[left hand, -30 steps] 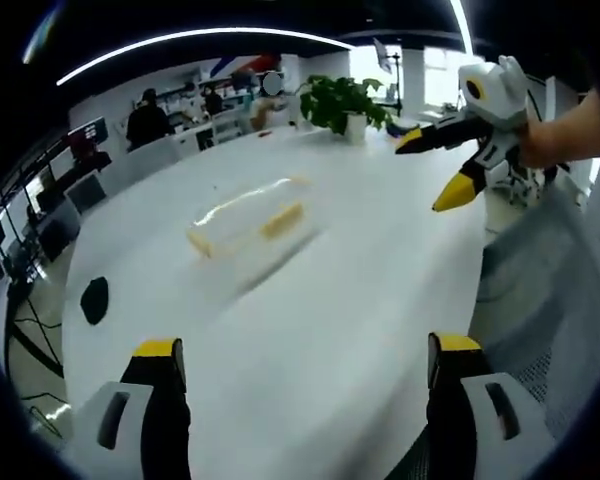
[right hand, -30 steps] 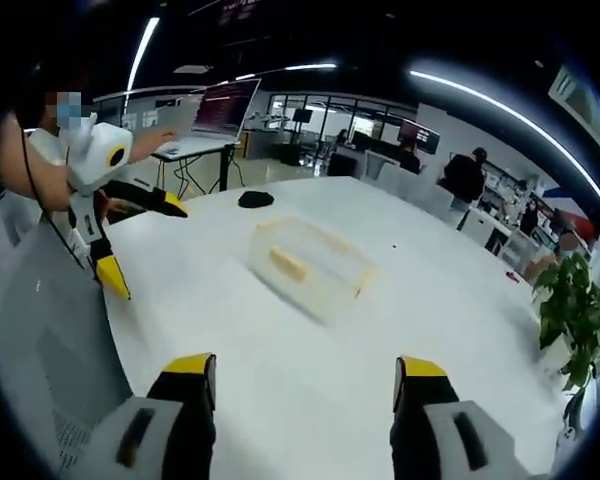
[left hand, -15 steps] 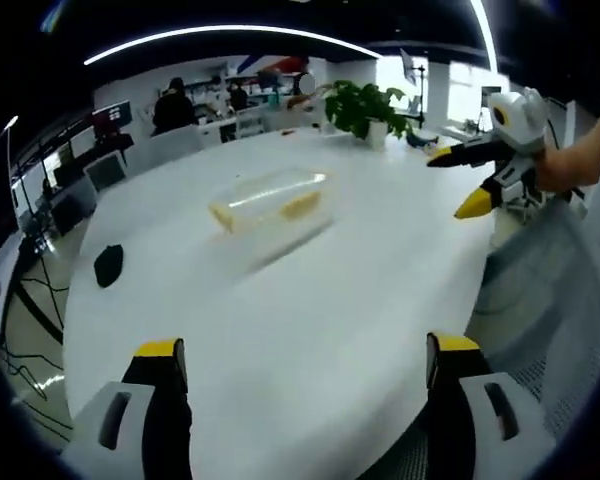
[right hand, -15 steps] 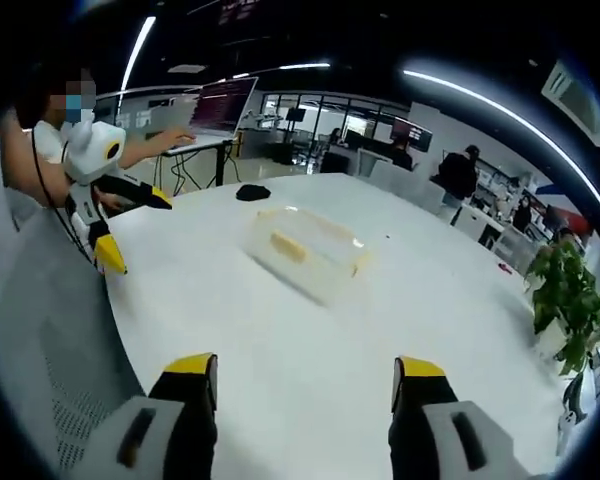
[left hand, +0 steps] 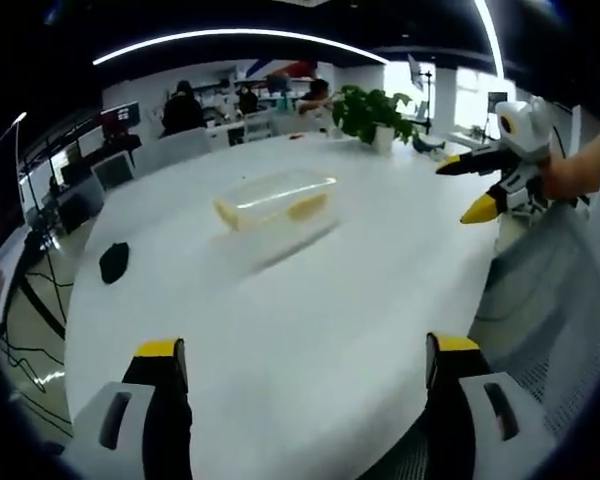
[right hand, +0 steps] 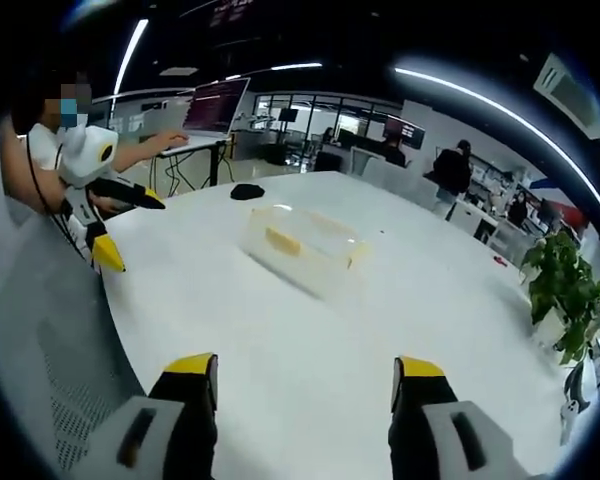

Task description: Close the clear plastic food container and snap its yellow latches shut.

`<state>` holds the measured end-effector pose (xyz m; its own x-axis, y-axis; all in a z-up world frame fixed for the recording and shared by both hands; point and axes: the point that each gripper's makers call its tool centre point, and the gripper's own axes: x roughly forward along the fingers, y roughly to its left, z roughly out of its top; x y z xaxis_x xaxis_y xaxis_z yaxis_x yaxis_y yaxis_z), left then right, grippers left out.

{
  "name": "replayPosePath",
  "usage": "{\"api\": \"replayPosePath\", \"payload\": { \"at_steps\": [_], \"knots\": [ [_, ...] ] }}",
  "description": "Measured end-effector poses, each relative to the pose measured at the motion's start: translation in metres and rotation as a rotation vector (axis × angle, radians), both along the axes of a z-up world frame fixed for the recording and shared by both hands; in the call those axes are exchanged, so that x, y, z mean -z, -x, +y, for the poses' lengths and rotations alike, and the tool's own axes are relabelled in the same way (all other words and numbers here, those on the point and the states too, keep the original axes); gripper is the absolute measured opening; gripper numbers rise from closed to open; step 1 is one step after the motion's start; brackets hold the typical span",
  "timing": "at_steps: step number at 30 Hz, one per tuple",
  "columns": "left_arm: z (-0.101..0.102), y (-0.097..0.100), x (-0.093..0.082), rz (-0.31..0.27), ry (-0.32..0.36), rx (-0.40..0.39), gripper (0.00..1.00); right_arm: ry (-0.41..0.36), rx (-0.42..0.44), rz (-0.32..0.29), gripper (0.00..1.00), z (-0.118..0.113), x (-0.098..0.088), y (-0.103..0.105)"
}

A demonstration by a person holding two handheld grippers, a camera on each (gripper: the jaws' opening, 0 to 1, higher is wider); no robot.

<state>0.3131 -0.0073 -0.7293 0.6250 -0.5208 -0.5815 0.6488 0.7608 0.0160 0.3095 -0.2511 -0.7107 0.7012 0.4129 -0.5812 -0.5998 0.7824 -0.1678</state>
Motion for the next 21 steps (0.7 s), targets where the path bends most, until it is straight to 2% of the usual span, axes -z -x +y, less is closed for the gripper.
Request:
{"api": "replayPosePath", "payload": {
  "at_steps": [21],
  "knots": [
    [-0.0002,0.0005,0.0012,-0.004,-0.005,0.006,0.97,-0.006,-0.009,0.011,0.71,0.0028,0.0020,0.0029]
  ]
}}
